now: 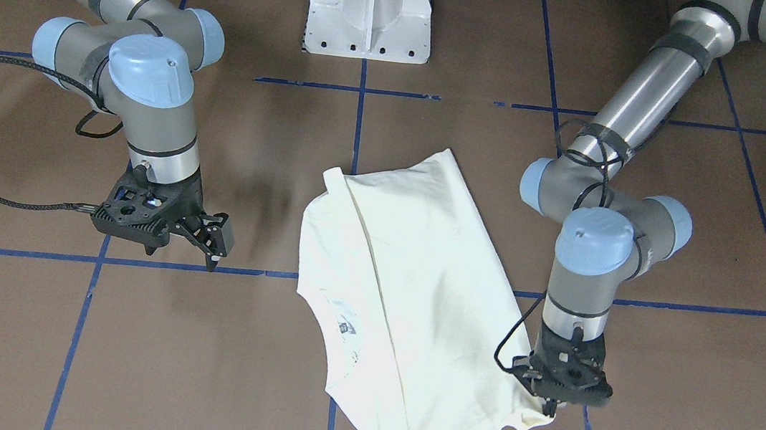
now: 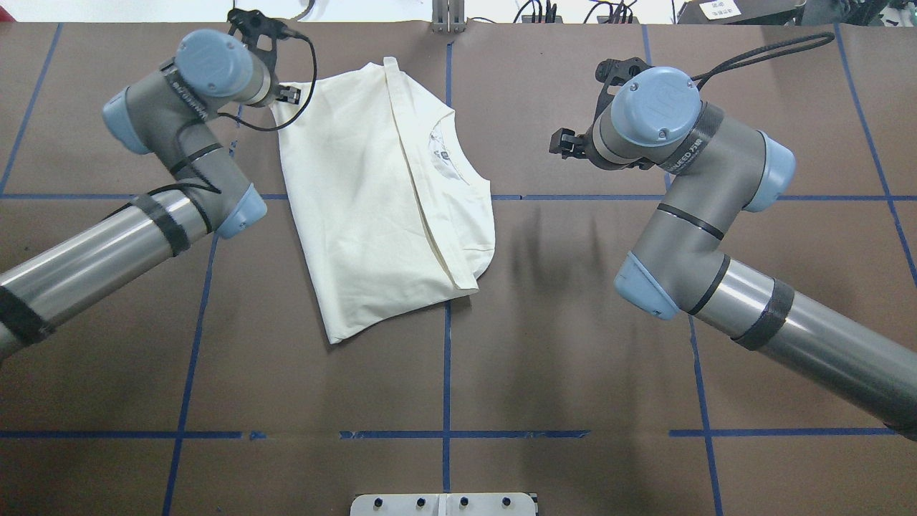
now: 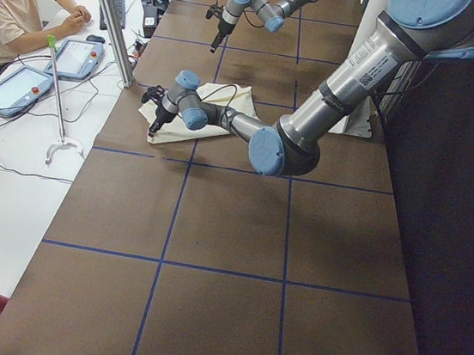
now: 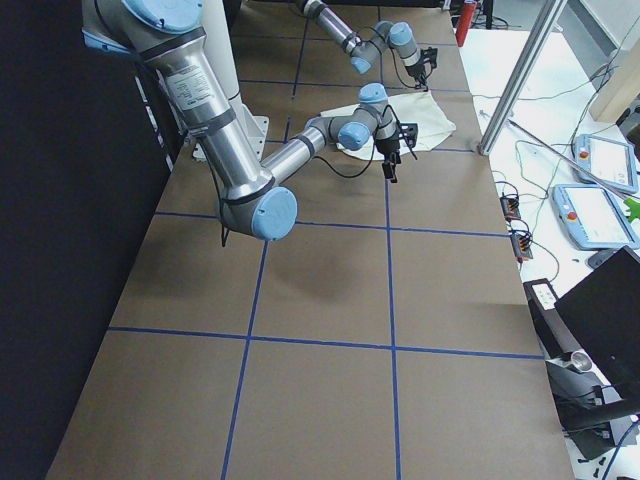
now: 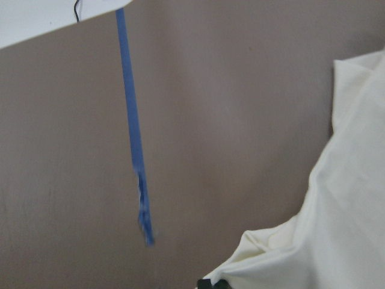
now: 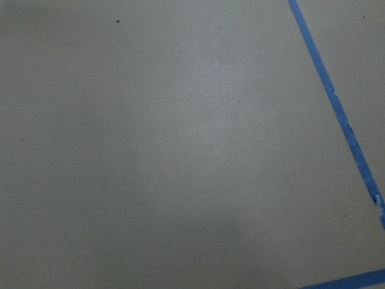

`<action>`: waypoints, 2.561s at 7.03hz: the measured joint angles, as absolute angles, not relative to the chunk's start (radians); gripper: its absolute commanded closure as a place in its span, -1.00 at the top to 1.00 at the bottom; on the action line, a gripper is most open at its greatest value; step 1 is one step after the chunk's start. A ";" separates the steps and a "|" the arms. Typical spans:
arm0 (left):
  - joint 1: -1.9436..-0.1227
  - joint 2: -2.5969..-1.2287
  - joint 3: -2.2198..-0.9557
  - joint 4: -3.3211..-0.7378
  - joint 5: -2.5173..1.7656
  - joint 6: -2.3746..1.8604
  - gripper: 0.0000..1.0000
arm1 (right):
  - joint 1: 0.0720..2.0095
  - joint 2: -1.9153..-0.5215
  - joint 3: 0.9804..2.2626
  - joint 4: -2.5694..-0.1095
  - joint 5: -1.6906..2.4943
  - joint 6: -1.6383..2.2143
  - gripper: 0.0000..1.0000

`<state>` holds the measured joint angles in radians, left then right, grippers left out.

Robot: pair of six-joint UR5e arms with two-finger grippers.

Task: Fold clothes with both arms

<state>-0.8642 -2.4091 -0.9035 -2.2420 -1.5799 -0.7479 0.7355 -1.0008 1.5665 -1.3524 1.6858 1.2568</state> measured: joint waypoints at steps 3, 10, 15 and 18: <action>-0.899 -2.403 -0.837 -2.377 -1.571 -0.701 1.00 | 0.725 -0.986 1.573 -1.353 1.685 1.285 0.88; -0.922 -2.274 -1.001 -2.440 -1.718 -0.668 1.00 | 0.572 -0.795 1.428 -1.359 1.638 1.671 0.35; -0.921 -2.267 -1.002 -2.445 -1.718 -0.673 1.00 | 0.487 -0.791 1.400 -1.364 1.635 1.754 0.11; -0.919 -2.266 -1.002 -2.445 -1.718 -0.673 1.00 | 0.471 -0.795 1.399 -1.362 1.634 1.757 -1.00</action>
<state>-0.9193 -2.2658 -1.0017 -2.4452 -1.7181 -0.6734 0.4709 -0.7947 1.3992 -1.3617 1.6339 1.7574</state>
